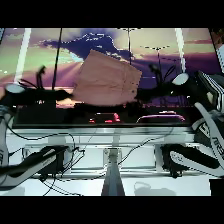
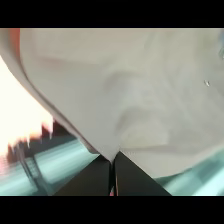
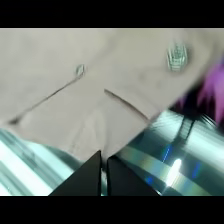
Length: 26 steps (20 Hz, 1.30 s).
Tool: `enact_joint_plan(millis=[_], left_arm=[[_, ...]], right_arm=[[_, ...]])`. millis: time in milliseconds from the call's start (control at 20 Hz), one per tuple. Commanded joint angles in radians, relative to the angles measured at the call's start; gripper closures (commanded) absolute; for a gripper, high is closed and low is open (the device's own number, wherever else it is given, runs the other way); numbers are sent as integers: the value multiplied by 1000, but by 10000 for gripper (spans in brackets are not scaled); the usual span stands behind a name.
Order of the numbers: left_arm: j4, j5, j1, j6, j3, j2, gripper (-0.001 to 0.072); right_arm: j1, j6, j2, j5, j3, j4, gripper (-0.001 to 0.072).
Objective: Fold the clothes and pants, and hang the long-sleeved shirts on hangers.
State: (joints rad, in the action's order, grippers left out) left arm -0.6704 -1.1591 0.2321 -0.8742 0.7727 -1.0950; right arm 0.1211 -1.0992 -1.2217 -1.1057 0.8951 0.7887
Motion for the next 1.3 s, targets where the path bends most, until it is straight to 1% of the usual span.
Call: enact_joint_plan(millis=[0, 150, 300, 500, 650, 750, 800, 900, 950, 1100, 1150, 1250], left_arm=[[36, -8, 0, -1, 230, 124, 693], [35, 26, 0, -1, 375, 262, 693], [36, 139, 0, -1, 406, 430, 693], [36, 271, 0, 0, 406, 655, 693], [35, 396, 0, 0, 406, 798, 692], [35, 414, 0, -2, 405, 842, 693], [31, 401, 0, -32, 401, 840, 693], [-3, 346, 0, -121, 375, 796, 694], [-10, 310, 0, -152, 347, 755, 694], [-9, 248, -2, -177, 227, 566, 694], [-8, 250, -11, -177, 189, 483, 694], [-9, 251, -64, -169, 135, 269, 693]], right_arm=[[0, 20, 128, 35, 180, 7, 693], [0, 20, 248, 93, 319, 47, 693], [0, 20, 365, 109, 385, 68, 693], [0, 17, 550, 104, 399, 14, 693], [0, 18, 686, 132, 399, -47, 693], [0, 16, 740, 157, 399, -60, 693], [0, 3, 747, 158, 399, -58, 693], [0, -99, 721, 148, 375, -44, 693], [0, -142, 694, 140, 348, -29, 694], [0, -195, 547, 132, 224, -1, 693], [0, -204, 487, 151, 180, 8, 693], [0, -258, 347, 256, 91, 12, 692]])
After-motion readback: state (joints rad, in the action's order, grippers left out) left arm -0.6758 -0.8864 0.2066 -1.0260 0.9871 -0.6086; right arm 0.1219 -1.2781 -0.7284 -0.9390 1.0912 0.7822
